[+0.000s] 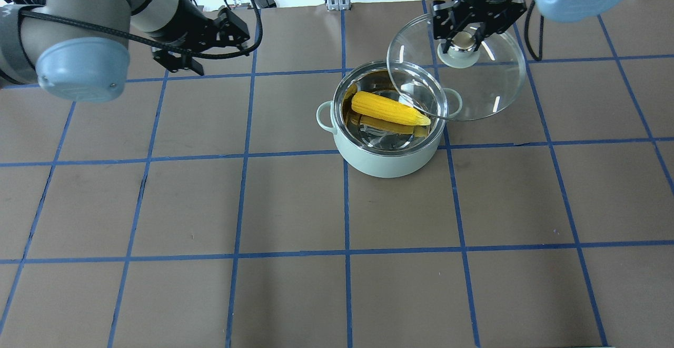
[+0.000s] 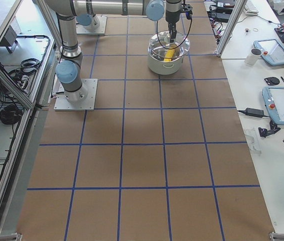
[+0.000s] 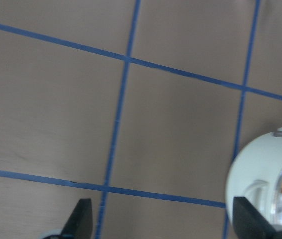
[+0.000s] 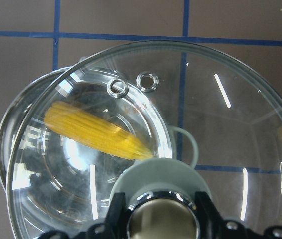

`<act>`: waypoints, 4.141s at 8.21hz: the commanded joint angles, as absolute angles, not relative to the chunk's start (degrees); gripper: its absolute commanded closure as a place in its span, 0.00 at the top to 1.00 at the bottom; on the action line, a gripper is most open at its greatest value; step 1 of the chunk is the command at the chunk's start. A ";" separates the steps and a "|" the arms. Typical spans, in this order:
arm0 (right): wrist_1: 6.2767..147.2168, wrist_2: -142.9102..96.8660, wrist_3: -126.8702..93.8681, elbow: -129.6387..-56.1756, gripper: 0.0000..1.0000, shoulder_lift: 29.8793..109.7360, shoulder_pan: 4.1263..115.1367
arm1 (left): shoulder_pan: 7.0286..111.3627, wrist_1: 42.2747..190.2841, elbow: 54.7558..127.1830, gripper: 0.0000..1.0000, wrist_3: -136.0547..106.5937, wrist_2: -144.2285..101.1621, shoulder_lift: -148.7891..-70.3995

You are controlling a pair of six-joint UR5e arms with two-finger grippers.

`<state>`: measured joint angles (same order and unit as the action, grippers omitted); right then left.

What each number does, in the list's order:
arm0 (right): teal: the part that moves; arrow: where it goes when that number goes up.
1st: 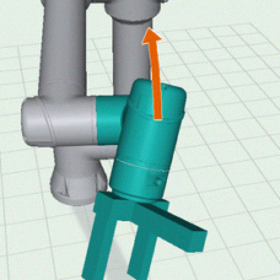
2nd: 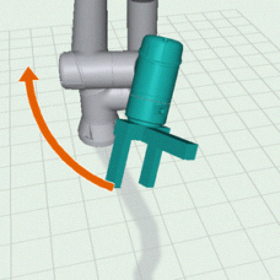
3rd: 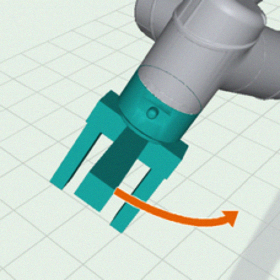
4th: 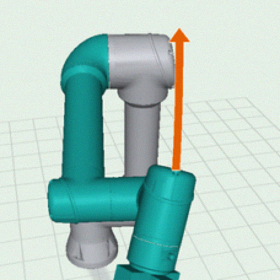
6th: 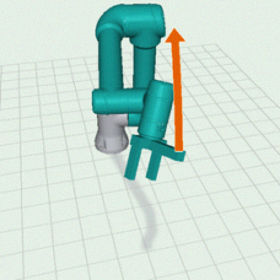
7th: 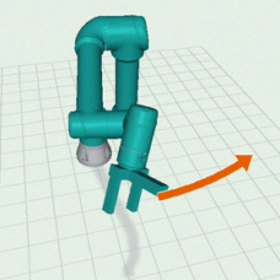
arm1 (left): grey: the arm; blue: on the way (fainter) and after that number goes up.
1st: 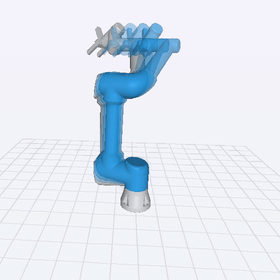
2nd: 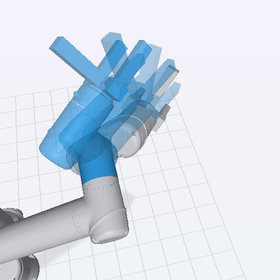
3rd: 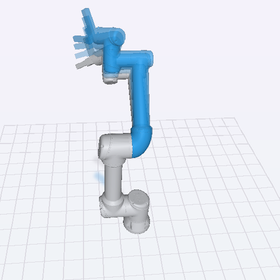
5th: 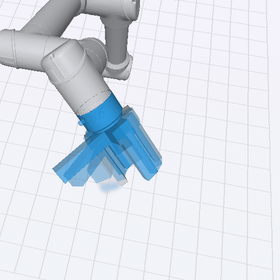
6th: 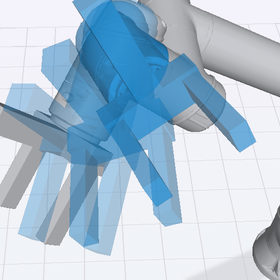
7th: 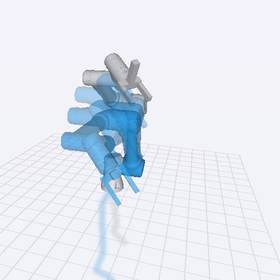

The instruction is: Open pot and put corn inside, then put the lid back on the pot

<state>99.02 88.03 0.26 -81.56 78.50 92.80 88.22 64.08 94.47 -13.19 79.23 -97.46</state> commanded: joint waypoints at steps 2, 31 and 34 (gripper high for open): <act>106.08 85.87 -12.20 -81.74 0.02 72.00 99.92 | 87.10 71.17 94.48 1.00 -3.78 98.78 -90.72; 112.41 86.66 -13.18 -87.10 0.65 69.35 100.90 | 87.63 81.56 95.27 1.00 -1.93 92.63 -88.94; 112.50 86.66 -13.01 -86.84 0.96 69.69 100.81 | 87.63 81.56 95.27 1.00 -1.93 92.55 -88.94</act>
<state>112.39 86.68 -13.27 -87.08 69.41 100.90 87.63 81.56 95.27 -1.93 92.63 -88.86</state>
